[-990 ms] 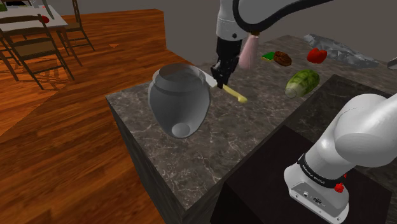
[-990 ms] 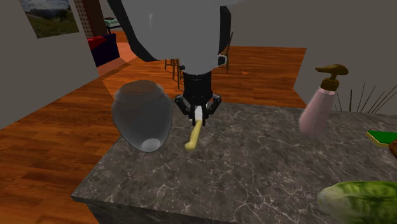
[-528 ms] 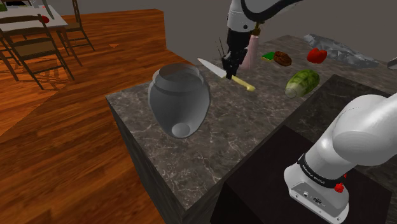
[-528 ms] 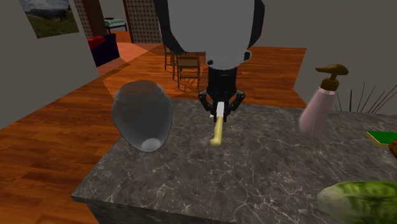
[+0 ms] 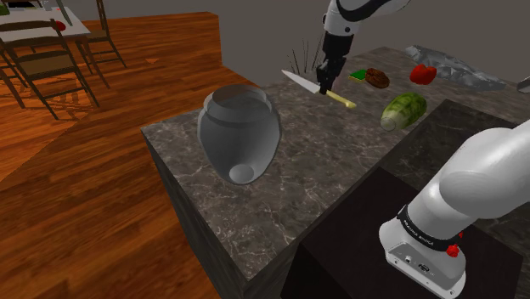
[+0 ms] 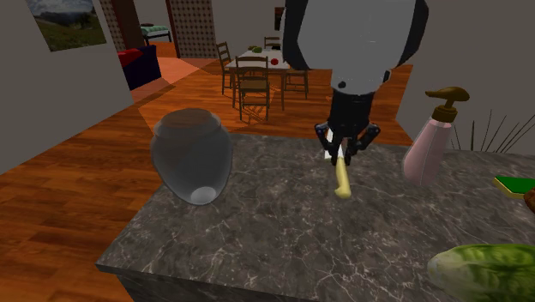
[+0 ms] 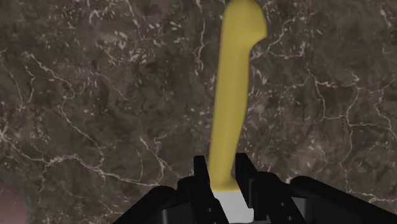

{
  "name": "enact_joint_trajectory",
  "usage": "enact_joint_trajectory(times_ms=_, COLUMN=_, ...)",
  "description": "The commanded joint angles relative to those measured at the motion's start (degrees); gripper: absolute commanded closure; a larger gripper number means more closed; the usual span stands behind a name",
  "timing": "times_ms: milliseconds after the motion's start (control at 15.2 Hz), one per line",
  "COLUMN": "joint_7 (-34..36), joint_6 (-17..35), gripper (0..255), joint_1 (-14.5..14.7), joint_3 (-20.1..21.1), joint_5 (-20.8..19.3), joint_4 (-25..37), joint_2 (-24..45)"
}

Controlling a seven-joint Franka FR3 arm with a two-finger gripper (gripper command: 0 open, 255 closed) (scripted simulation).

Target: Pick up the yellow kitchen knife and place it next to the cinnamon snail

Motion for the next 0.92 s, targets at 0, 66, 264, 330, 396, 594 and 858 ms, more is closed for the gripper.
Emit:
enact_joint_trajectory(times_ms=0, joint_7=-2.95, joint_6=0.36, gripper=255, joint_1=-1.18, joint_3=-2.09, joint_5=-0.73, joint_4=1.38, joint_2=1.61)
enact_joint_trajectory(times_ms=66, joint_7=-4.33, joint_6=0.47, gripper=255, joint_1=-1.73, joint_3=-3.07, joint_5=-1.01, joint_4=2.13, joint_2=2.40)
enact_joint_trajectory(times_ms=264, joint_7=-8.49, joint_6=0.74, gripper=255, joint_1=-3.25, joint_3=-5.98, joint_5=-1.60, joint_4=4.75, joint_2=5.09)
enact_joint_trajectory(times_ms=330, joint_7=-9.88, joint_6=0.82, gripper=255, joint_1=-3.74, joint_3=-6.92, joint_5=-1.70, joint_4=5.76, joint_2=6.09)
enact_joint_trajectory(times_ms=396, joint_7=-11.28, joint_6=0.87, gripper=255, joint_1=-4.21, joint_3=-7.85, joint_5=-1.75, joint_4=6.82, joint_2=7.15)
enact_joint_trajectory(times_ms=594, joint_7=-15.53, joint_6=0.95, gripper=255, joint_1=-5.59, joint_3=-10.53, joint_5=-1.56, joint_4=10.39, joint_2=10.62)
enact_joint_trajectory(times_ms=858, joint_7=-21.31, joint_6=0.72, gripper=255, joint_1=-7.40, joint_3=-13.86, joint_5=-0.47, joint_4=16.05, joint_2=15.94)
